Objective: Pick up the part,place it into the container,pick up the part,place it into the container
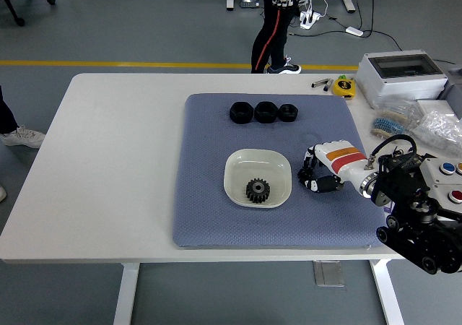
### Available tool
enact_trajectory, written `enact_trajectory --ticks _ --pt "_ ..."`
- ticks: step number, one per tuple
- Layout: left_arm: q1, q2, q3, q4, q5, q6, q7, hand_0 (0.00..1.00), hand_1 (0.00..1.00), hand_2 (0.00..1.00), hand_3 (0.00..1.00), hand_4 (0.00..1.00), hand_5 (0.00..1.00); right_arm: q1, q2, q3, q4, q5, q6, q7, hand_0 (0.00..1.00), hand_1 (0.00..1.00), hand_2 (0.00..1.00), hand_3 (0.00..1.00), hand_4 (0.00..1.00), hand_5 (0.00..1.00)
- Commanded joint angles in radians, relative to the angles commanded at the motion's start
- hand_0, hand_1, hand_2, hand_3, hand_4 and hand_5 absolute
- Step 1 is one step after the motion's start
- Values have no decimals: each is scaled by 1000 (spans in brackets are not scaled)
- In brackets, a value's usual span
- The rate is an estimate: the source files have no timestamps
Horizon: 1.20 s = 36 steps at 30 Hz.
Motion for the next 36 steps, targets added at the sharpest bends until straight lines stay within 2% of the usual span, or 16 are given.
enact_trajectory --ticks 6,7,12,13,23,29,36 --pt "1 0 -5 0 8 -2 0 673 640 710 619 630 639 -3 -2 2 5 6 10 9 470 463 484 483 539 342" --pt "1 0 -6 0 8 -2 0 672 640 709 619 629 639 -3 -3 3 7 5 9 10 355 444 456 472 559 299" --pt "2 1 -5 0 9 -3 0 672 640 709 619 629 639 -2 -7 9 18 0 6 17 355 444 456 472 559 299" --pt "2 1 -5 0 8 -3 -1 672 640 709 619 629 640 -1 -8 10 19 -1 6 18 286 413 433 458 621 243" --pt "4 3 -3 1 9 -6 -1 672 640 708 618 630 640 2 -23 40 58 -23 -3 18 270 387 422 450 660 216" --pt "6 4 1 1 4 -4 -3 672 640 707 618 631 640 0 -36 84 107 -58 -15 4 276 381 418 449 661 217" --pt "8 5 4 1 -1 -4 -4 673 637 706 618 631 639 3 -60 128 225 -136 -18 -27 275 379 416 450 679 208"
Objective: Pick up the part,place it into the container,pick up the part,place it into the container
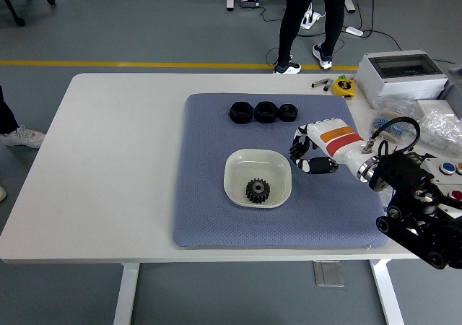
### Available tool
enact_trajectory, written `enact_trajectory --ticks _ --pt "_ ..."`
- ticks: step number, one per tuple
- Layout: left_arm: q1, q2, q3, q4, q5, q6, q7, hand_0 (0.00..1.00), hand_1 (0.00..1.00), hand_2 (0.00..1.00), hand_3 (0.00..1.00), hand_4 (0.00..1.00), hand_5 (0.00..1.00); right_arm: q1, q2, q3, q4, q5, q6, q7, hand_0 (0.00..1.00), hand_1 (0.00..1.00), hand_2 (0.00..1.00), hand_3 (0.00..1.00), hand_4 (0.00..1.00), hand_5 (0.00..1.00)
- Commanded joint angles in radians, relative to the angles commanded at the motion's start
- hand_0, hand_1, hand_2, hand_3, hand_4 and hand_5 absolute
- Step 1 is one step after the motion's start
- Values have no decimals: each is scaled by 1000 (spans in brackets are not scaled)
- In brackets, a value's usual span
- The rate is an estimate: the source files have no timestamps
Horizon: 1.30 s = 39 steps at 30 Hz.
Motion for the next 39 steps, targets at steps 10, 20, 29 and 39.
enact_trajectory --ticks 10,20,29,39 --pt "7 3 4 0 -8 2 -1 673 637 705 619 630 638 25 -3 -66 155 -97 99 -31 276 384 416 451 687 204" --pt "8 8 18 -1 -29 7 -4 673 636 705 618 632 637 75 48 -118 139 -164 190 -58 259 417 444 477 696 267" --pt "5 11 25 -2 -40 12 -2 673 637 705 618 631 637 101 66 -124 114 -160 296 -79 238 437 482 500 830 420" --pt "0 11 12 -2 -19 10 4 673 636 706 617 632 638 105 70 -119 107 -129 315 -85 225 442 500 524 883 430"
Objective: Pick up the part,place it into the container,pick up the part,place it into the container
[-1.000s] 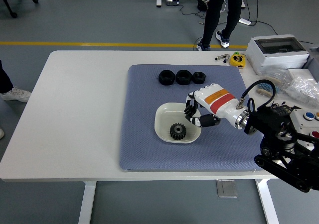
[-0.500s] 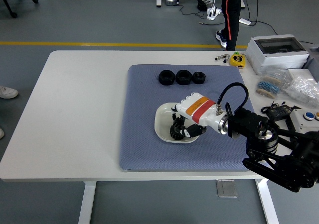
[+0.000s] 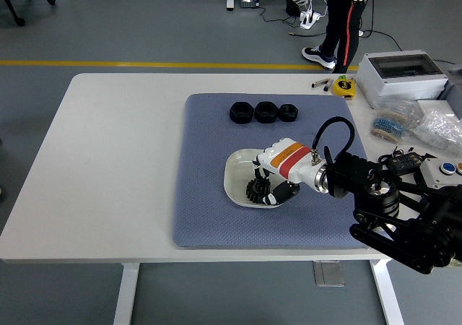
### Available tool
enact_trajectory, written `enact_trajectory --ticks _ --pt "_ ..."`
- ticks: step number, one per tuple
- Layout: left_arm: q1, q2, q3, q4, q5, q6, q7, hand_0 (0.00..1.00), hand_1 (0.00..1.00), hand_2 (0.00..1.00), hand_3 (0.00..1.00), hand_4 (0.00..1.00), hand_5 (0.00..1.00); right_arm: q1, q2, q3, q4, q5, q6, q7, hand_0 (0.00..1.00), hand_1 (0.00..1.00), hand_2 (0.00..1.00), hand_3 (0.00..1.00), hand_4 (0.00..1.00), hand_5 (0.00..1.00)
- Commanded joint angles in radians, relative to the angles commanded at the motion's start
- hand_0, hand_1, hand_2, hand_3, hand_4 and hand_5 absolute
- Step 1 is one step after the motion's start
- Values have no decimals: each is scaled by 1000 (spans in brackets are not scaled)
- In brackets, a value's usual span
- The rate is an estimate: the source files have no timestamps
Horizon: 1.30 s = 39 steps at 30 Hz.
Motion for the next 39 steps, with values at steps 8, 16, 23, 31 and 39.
enact_trajectory --ticks 8,16,23,31,39 --pt "0 0 -9 2 12 0 1 673 636 705 617 632 636 3 -11 23 32 1 -6 2 218 439 501 522 882 430" --pt "1 -1 -7 4 4 3 -1 673 636 705 616 629 634 -12 -66 142 124 109 -42 26 225 438 501 519 871 435" --pt "-5 -1 3 6 -13 7 -8 672 635 704 617 629 633 -49 -152 232 189 361 -204 53 352 503 569 529 875 438" --pt "-13 -5 12 8 -26 10 -17 672 634 704 618 629 633 -159 -240 331 247 699 -349 200 530 632 723 616 932 506" --pt "-25 -12 65 14 -113 25 -51 672 636 705 617 627 632 -345 -289 522 346 1037 -364 383 621 692 767 701 998 651"
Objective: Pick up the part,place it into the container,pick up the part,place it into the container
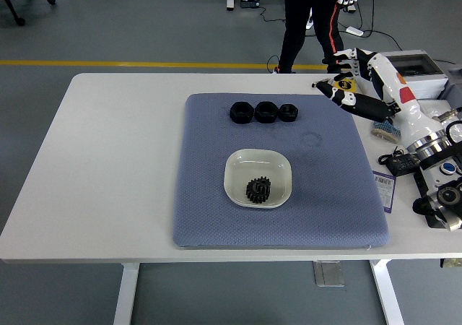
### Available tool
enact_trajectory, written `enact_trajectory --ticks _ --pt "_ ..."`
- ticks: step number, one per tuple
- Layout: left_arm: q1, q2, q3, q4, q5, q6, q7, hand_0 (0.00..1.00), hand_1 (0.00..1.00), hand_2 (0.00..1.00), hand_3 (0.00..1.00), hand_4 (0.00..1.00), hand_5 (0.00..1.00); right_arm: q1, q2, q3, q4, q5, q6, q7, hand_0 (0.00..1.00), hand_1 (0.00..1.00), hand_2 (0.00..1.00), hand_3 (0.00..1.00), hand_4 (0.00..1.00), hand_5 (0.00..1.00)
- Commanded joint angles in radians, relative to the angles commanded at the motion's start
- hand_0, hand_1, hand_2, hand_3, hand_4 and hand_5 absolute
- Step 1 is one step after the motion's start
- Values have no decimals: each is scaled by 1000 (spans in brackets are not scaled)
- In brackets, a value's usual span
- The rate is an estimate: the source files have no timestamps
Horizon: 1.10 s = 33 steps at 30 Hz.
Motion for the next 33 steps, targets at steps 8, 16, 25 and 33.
enact_trajectory --ticks 8,16,25,33 --pt "-7 -11 13 3 -15 4 -15 669 635 704 615 625 632 -140 15 140 90 337 -15 16 734 760 809 788 998 691" --pt "-14 -21 -27 2 60 -29 -12 673 638 702 616 624 633 -339 145 264 163 209 -1 24 777 772 815 807 998 690" --pt "-16 -28 -50 3 113 -40 -19 672 639 697 616 623 637 -464 277 350 188 -154 44 -29 952 861 878 912 998 790" --pt "-19 -26 -52 3 132 -47 -22 673 640 693 614 622 639 -470 265 336 215 -223 17 -48 998 884 911 963 998 860"
